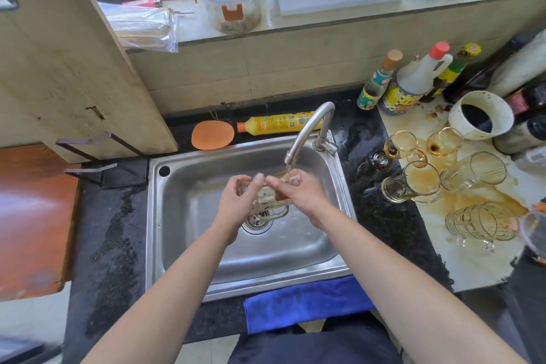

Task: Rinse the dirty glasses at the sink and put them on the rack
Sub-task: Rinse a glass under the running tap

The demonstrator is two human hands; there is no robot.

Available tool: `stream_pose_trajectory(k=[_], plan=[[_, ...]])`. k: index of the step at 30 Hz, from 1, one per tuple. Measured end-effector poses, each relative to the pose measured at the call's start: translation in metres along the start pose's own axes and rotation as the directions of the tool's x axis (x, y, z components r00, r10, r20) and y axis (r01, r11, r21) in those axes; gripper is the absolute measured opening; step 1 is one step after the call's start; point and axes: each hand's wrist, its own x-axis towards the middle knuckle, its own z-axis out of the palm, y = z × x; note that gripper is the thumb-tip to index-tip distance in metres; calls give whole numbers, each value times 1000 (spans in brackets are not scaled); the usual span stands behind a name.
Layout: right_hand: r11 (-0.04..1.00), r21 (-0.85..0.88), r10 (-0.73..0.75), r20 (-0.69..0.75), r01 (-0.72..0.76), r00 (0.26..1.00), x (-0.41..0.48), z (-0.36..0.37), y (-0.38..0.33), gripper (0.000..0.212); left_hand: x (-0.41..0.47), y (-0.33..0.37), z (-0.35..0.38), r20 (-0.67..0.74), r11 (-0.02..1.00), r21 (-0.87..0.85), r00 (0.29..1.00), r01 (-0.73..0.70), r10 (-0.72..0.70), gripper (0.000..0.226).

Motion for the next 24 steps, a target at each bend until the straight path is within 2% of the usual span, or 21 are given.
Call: stream_pose_trajectory(k=[3, 6, 9, 12, 14, 15, 18, 20, 22, 24], plan=[[997, -62, -39, 17, 40, 999, -4, 2, -12, 26, 6, -8, 2, 26, 970, -206, 991, 131, -128, 42], [993, -119, -21, -86, 10, 996, 0, 3, -13, 44, 6, -18, 7, 77, 944, -264, 980, 197, -183, 44], [997, -82, -2, -78, -4, 997, 3, -1, -4, 48, 5, -19, 8, 82, 939, -276, 978, 206, -191, 42], [999, 29, 18, -105, -15, 994, 2, -2, 3, 38, 7, -18, 3, 79, 930, -297, 976, 217, -203, 40], [993, 115, 29, -131, -13, 991, 3, -1, 4, 17, 7, -16, 0, 97, 913, -329, 970, 243, -224, 43], [994, 105, 22, -138, -8, 990, 3, 0, 2, 12, 6, -16, -2, 105, 905, -341, 967, 256, -234, 46], [998, 14, -62, -142, 65, 988, -2, 2, -6, 16, 6, -13, -4, 133, 880, -372, 955, 296, -265, 49], [994, -1, -112, -42, 112, 993, -6, 1, -11, 21, 2, -10, -5, 165, 854, -402, 944, 329, -286, 51], [997, 57, -63, 125, 57, 990, -10, -3, -11, 42, 1, -9, -7, 195, 822, -450, 936, 350, -292, 53], [998, 58, -22, 226, 9, 974, -10, -7, -8, 57, 1, -7, -9, 225, 790, -486, 927, 373, -299, 55]])
